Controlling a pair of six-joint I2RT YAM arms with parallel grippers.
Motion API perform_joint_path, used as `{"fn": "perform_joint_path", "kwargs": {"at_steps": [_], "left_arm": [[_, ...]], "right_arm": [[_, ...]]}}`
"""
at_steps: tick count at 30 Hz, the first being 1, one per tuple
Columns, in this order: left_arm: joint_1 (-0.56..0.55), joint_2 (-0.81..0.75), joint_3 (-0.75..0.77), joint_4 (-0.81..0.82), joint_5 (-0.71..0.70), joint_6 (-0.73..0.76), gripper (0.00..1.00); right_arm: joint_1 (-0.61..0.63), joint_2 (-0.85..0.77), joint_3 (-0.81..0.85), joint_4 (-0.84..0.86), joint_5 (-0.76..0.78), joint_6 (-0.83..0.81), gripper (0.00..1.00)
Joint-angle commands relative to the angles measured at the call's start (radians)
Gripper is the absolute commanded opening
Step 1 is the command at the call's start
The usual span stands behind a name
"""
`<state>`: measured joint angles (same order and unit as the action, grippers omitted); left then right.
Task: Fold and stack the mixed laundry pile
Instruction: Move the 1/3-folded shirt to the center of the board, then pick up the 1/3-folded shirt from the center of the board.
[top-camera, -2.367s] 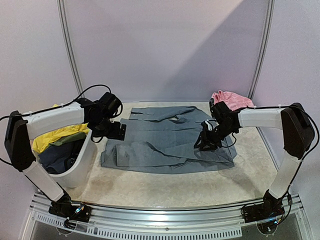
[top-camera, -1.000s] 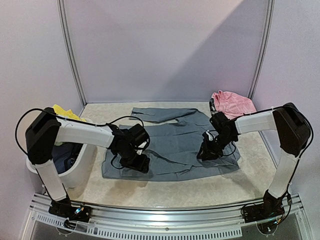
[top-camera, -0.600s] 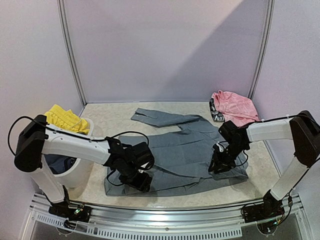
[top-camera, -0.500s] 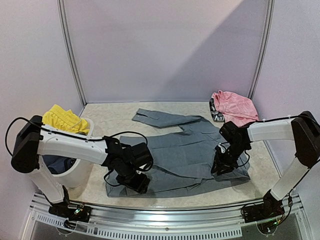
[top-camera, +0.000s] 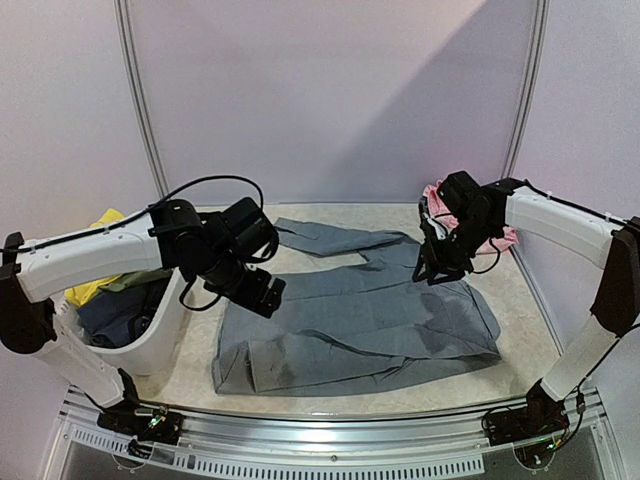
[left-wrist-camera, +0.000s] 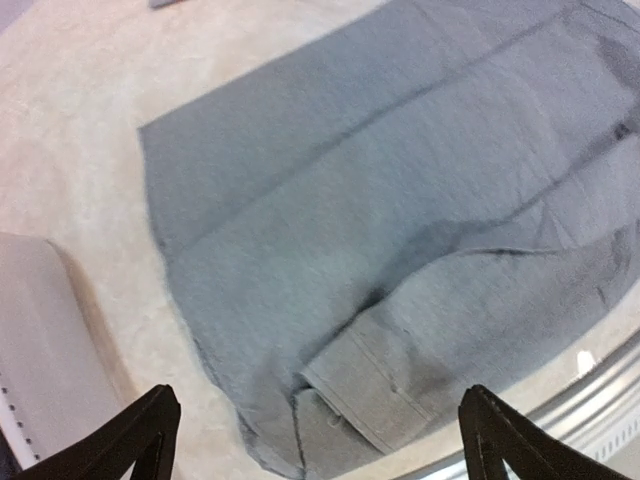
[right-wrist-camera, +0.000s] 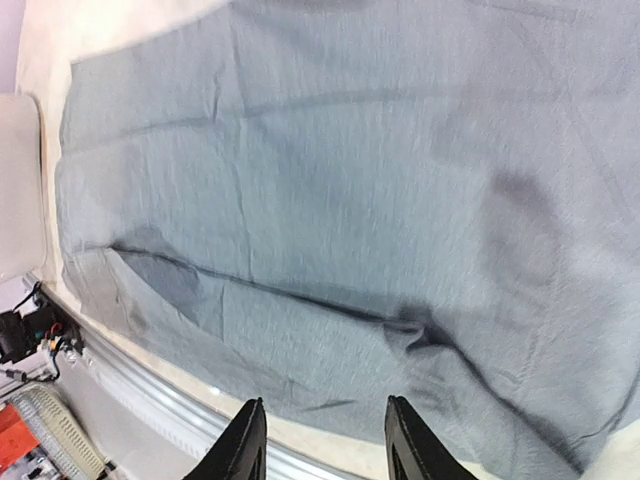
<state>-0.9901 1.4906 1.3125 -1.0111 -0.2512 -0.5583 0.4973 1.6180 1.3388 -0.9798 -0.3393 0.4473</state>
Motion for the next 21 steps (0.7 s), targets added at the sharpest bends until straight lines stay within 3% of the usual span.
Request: {"fn": "perform_joint_path", "kwargs": {"at_steps": [1,9,21], "left_arm": [[0.128,-0.012,0.024,0.006,-0.121,0.092,1.0],[0.354,0.132,0.104,0.076,0.098,0.18,0.99],[0.512,0.442,0.301,0.069,0.191,0.271,0.81]], "right_arm": [[0.004,0.021,0.077,-0.066,0.104,-0.045,0.43],[0.004,0.014,0.108,-0.084,0.145,-0.053,0.47],[0.004,-0.055,0.03,-0.08,0.16,-0.032,0.47]]}}
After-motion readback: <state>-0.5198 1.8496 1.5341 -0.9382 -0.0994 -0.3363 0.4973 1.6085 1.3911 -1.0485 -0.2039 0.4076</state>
